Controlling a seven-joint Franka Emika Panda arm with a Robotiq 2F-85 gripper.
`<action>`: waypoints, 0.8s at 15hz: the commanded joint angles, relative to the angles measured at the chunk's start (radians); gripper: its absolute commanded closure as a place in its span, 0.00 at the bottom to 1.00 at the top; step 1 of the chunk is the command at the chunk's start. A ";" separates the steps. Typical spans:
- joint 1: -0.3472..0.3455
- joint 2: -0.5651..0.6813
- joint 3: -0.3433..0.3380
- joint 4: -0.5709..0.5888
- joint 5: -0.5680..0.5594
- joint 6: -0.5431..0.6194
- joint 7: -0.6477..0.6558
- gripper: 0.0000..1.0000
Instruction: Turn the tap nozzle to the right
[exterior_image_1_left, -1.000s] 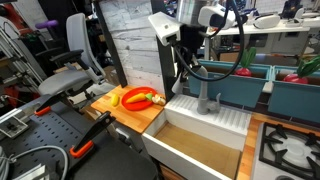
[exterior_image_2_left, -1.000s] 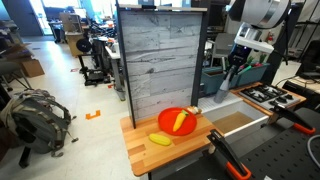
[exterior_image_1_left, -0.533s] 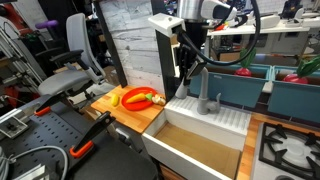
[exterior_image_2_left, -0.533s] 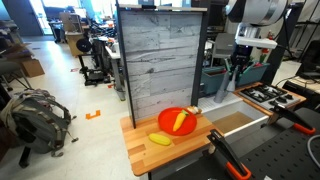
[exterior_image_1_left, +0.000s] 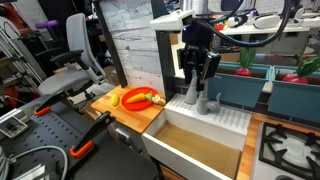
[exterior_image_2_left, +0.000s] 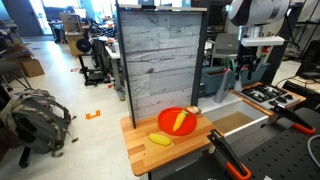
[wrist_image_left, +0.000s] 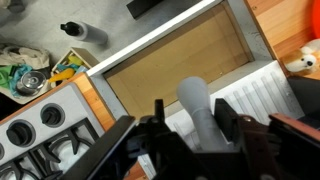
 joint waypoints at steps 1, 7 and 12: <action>-0.007 -0.057 -0.065 -0.025 -0.105 -0.064 -0.021 0.12; -0.048 -0.139 -0.027 -0.115 -0.131 -0.067 -0.165 0.00; -0.063 -0.322 0.006 -0.329 -0.124 -0.001 -0.306 0.00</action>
